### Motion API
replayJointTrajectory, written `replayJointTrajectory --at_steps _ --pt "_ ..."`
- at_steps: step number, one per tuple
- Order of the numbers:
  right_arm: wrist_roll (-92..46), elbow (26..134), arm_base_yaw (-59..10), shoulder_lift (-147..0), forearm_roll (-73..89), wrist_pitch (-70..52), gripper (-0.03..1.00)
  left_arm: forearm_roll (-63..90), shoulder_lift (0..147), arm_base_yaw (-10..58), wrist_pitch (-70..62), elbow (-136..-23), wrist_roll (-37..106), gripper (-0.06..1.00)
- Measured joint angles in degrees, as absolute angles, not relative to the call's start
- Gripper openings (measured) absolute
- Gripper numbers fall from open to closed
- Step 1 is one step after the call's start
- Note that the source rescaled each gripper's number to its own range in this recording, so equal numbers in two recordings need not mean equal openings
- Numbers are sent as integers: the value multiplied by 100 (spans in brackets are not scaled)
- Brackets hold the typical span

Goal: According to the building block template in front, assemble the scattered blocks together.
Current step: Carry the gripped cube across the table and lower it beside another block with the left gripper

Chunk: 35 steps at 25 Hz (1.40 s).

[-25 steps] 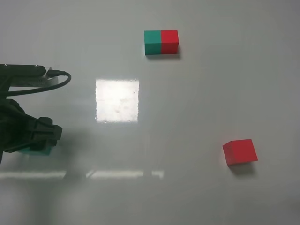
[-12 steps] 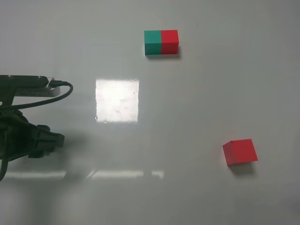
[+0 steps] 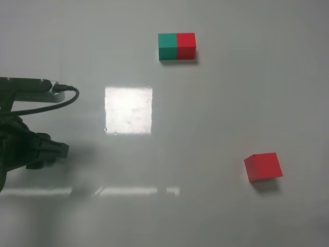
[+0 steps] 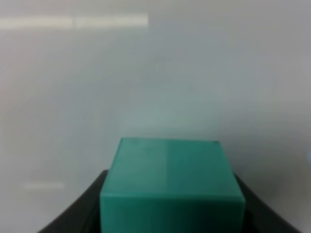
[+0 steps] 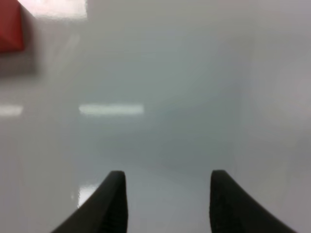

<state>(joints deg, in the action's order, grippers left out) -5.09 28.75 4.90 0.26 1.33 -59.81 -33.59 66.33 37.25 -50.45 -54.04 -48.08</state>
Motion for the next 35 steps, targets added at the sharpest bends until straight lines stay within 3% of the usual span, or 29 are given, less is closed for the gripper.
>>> replayJointTrajectory --at_steps 10,18,25,35 --pt "-509 2875 490 26 133 -5981 8 -3280 6516 3725 -5720 -6384 -3041 23" --pt "-509 2875 490 26 133 -5981 8 -2900 6522 3258 -5650 -6954 0 23" --pt "-509 2875 490 26 133 -5981 8 -868 6654 2288 -5609 -7565 3774 23" --pt "-509 2875 490 26 133 -5981 8 -420 7610 2132 -6139 -8204 5859 23"
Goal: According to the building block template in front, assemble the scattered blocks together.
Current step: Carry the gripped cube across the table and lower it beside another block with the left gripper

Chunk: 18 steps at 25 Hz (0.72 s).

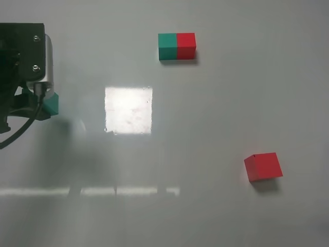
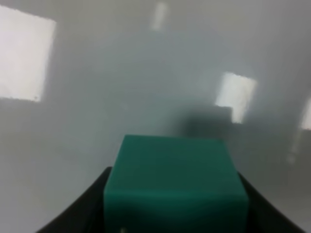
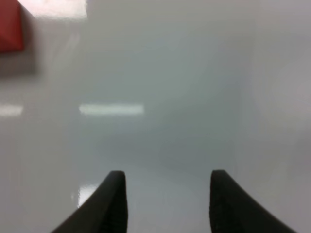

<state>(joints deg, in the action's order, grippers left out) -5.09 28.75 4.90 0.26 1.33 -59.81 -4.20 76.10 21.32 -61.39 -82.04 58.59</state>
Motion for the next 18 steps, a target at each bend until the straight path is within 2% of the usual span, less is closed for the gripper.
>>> replayJointTrajectory --at_steps 7,13,18 --pt "-509 2875 490 26 133 -5981 8 -193 7705 2220 -6248 -8743 6928 23" --pt "-509 2875 490 26 133 -5981 8 -1759 7795 3316 -6365 -8792 6544 22" --pt "-509 2875 490 26 133 -5981 8 -1983 8142 3691 -6324 -8799 6327 22"
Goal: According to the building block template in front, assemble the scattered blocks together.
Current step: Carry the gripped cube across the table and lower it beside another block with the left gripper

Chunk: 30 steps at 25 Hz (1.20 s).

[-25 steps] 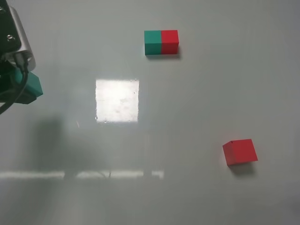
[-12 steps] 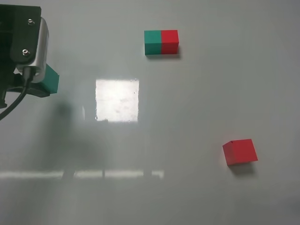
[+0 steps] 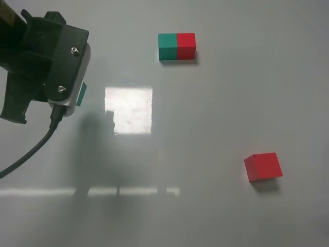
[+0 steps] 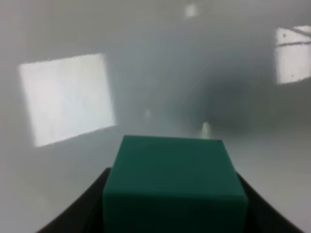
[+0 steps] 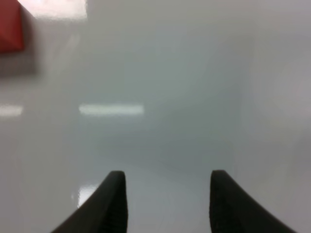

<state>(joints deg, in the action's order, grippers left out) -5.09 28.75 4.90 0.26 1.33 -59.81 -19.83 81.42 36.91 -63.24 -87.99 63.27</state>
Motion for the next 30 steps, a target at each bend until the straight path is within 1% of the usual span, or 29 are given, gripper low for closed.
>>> replayJointTrajectory --at_steps 4,12,14,19,22,30 --pt "-509 2875 490 26 133 -5981 8 -2022 8399 3708 -6289 -8799 6303 22" --pt "-509 2875 490 26 133 -5981 8 -2057 8467 3753 -5790 -8799 6085 22" --pt "-509 2875 490 26 133 -5981 8 -2172 8489 3900 -5790 -8799 5943 22" --pt "-509 2875 490 26 133 -5981 8 -2897 8677 4653 -5717 -8799 4840 22" --pt "-509 2875 490 26 133 -5981 8 -2969 8780 4934 -5649 -8799 4575 22" --pt "-509 2875 490 26 133 -5981 8 -2977 8889 4983 -5633 -8799 4227 22"
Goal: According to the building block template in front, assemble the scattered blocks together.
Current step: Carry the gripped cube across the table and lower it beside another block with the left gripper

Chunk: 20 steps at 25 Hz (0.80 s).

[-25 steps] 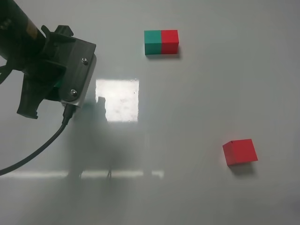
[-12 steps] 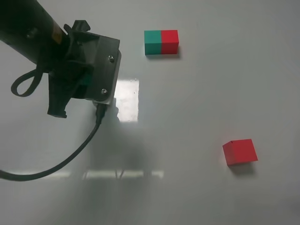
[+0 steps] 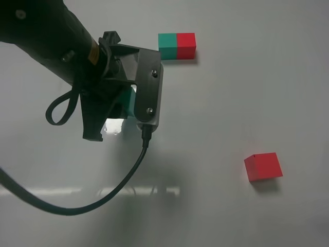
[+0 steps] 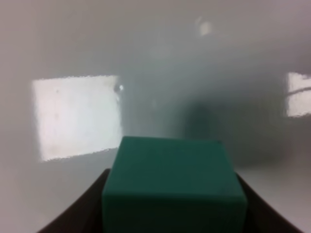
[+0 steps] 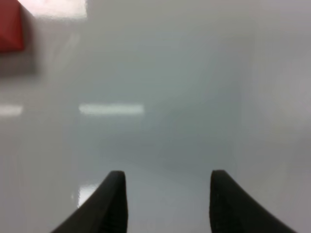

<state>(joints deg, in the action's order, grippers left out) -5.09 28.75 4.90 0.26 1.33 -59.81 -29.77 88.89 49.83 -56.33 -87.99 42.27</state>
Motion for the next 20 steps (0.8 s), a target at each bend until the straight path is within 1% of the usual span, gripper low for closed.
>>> replayJointTrajectory --at_steps 8,20 --pt "-509 2875 490 26 133 -5981 8 -3064 9023 4983 -5665 -8799 4188 22" --pt "-509 2875 490 26 133 -5981 8 -3072 9130 4983 -5617 -8799 3772 22"
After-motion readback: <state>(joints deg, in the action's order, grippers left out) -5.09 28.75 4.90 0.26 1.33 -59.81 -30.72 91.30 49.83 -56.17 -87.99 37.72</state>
